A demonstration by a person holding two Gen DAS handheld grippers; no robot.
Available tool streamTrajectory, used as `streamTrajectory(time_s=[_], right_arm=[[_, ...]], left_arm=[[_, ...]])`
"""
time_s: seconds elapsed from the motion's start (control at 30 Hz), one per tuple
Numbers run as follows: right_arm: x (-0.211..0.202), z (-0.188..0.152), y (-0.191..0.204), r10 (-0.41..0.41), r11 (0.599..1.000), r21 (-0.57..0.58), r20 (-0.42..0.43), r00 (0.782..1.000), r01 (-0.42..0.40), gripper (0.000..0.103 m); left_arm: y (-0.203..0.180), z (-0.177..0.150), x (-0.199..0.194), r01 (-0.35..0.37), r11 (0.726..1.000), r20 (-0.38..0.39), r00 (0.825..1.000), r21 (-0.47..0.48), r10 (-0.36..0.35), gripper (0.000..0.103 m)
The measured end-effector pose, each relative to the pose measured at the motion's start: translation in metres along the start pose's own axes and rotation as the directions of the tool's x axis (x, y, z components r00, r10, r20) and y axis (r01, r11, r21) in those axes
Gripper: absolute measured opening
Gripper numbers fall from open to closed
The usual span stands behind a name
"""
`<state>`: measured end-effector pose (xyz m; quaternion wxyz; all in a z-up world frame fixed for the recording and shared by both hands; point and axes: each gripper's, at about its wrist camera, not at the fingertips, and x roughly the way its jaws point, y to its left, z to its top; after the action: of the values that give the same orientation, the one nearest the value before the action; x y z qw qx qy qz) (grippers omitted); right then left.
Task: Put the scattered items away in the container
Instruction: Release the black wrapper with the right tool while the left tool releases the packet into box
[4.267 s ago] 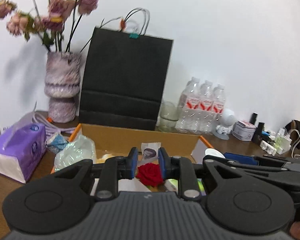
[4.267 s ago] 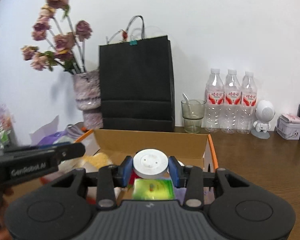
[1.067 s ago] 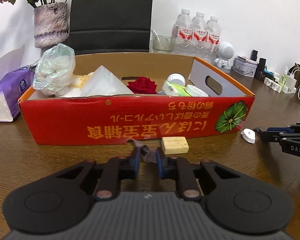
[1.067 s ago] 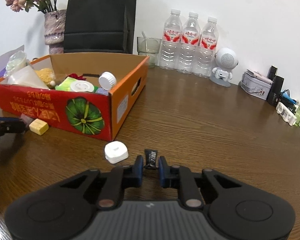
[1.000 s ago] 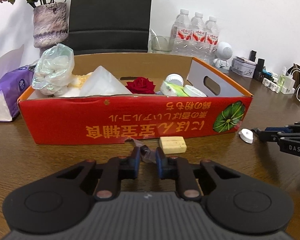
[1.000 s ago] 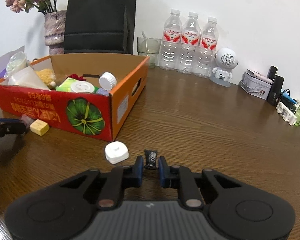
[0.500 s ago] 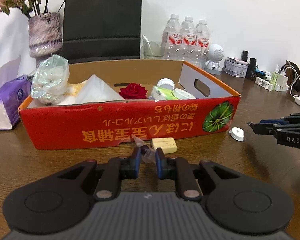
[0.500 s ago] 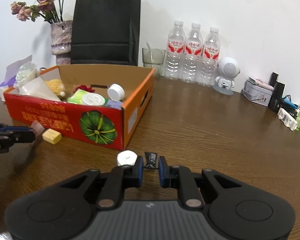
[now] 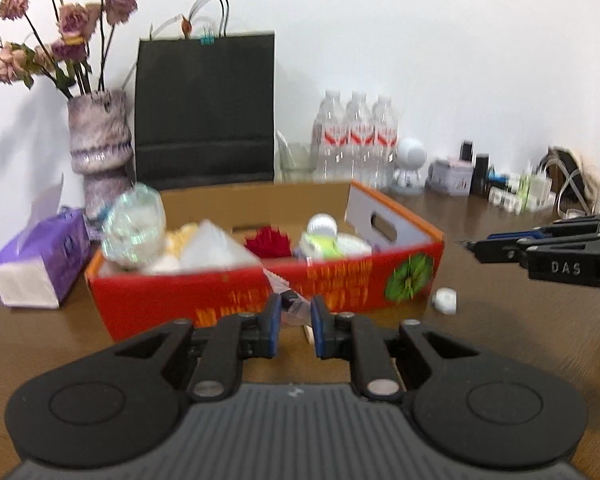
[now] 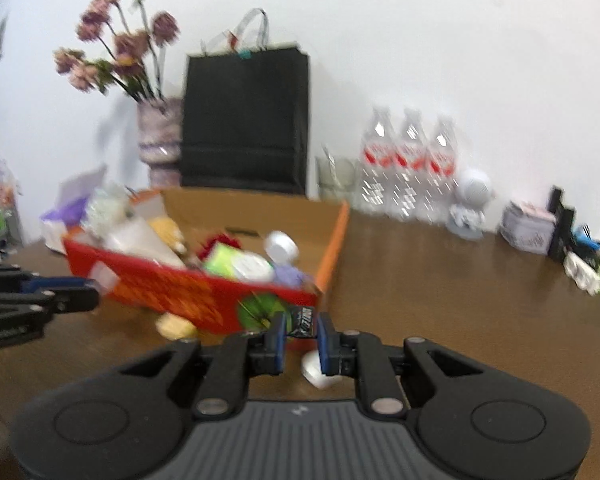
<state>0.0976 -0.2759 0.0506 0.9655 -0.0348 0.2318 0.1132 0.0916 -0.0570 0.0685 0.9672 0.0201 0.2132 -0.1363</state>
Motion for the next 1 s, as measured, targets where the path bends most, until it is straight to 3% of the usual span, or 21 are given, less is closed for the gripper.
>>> streamTrajectory(time_s=[0.33,0.47,0.77,1.0], right_arm=[[0.028,0.075,0.057,0.076,0.996,-0.062,0.103,0.992,-0.070,0.015],[0.048,0.094,0.075,0.070,0.997,-0.055,0.146,0.987,-0.063,0.015],[0.110,0.076,0.073,0.035,0.999,-0.040,0.007,0.999,-0.035,0.015],[0.120,0.068,0.076,0.027,0.998,-0.048,-0.029,0.999,-0.029,0.015]], left_arm=[[0.033,0.070,0.003,0.023,0.993,0.151,0.988,-0.119,-0.005,0.017],[0.039,0.079,0.019,-0.025,0.989,0.189,0.980,-0.146,0.052,0.017],[0.059,0.062,0.081,-0.098,0.986,0.037,0.994,-0.138,0.104,0.017],[0.062,0.054,0.087,-0.119,0.984,0.018,0.992,-0.131,0.122,0.017]])
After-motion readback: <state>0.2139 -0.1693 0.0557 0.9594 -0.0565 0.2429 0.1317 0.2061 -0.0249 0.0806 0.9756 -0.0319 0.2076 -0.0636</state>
